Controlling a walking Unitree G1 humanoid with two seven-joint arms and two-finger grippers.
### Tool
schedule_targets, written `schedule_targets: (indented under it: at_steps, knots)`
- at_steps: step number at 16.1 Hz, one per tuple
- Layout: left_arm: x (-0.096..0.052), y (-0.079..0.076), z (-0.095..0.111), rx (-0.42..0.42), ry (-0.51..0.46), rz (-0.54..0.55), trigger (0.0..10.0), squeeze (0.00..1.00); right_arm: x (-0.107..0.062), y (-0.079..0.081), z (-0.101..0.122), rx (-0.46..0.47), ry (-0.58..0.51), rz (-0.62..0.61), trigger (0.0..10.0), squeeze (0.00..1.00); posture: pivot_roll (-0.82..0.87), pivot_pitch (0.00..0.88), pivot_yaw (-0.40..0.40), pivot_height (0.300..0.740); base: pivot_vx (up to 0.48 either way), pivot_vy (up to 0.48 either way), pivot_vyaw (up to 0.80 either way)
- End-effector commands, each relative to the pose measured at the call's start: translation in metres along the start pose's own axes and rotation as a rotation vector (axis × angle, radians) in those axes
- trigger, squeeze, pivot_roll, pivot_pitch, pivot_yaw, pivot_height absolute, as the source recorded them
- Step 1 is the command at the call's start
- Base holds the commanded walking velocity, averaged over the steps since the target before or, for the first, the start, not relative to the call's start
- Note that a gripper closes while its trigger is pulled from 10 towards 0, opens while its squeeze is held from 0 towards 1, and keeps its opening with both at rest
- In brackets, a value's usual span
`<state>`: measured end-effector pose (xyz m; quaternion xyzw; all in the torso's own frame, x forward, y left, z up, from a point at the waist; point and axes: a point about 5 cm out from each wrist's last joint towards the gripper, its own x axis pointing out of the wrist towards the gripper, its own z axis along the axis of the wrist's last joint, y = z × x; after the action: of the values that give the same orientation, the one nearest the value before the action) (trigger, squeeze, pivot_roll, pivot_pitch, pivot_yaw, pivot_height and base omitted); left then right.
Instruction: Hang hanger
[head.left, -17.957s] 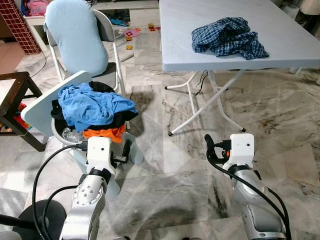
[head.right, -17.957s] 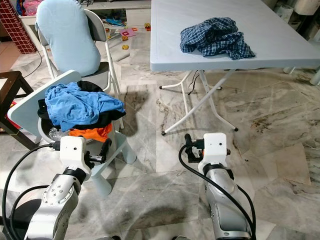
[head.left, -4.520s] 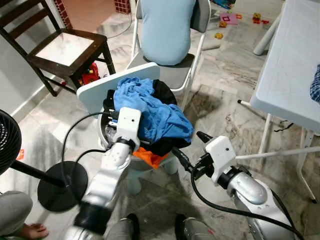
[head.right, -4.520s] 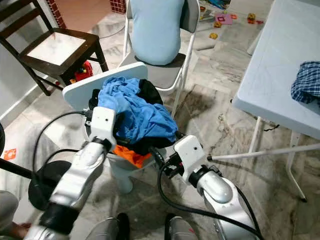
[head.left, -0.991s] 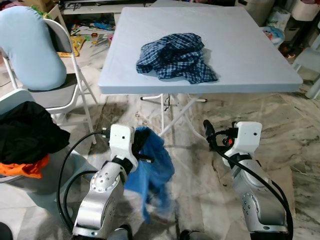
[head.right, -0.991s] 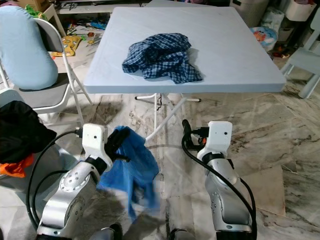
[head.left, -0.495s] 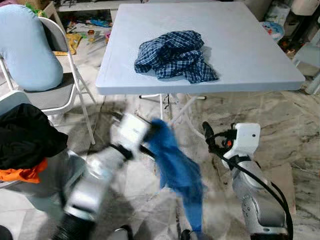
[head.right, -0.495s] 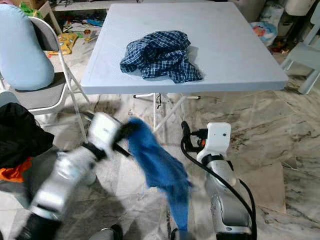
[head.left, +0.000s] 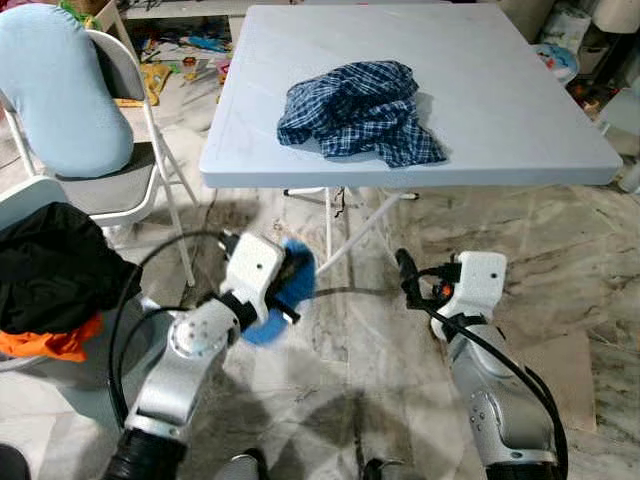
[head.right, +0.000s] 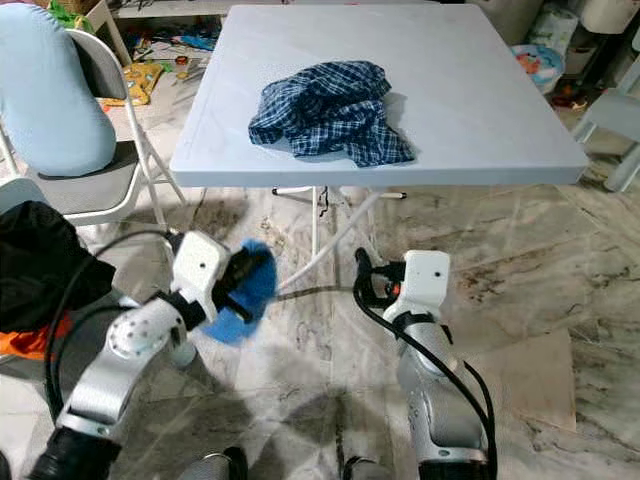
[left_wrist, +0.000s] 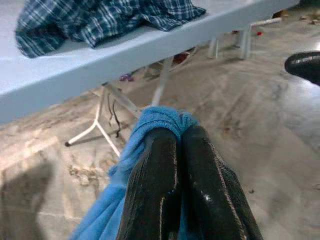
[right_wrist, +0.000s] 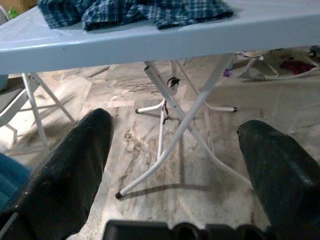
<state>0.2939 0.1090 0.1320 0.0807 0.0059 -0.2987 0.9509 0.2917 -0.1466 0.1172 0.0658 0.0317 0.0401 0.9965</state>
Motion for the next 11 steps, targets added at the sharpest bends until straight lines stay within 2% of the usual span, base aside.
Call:
schedule_targets:
  at_steps: [1, 11]
  knots:
    - [-0.0001, -0.0059, 0.0031, -0.015, -0.021, -0.025, 10.0, 0.00, 0.0009, -0.0012, 0.0011, 0.004, -0.007, -0.003, 10.0, 0.00, -0.04, 0.139, 0.007, 0.740, 0.000, 0.431, -0.80]
    - [0.0020, -0.0096, -0.0002, -0.027, -0.016, -0.042, 10.0, 0.00, 0.0009, -0.0022, 0.0025, -0.019, -0.020, -0.009, 10.0, 0.00, -0.05, 0.155, 0.012, 0.740, 0.000, 0.474, -0.80]
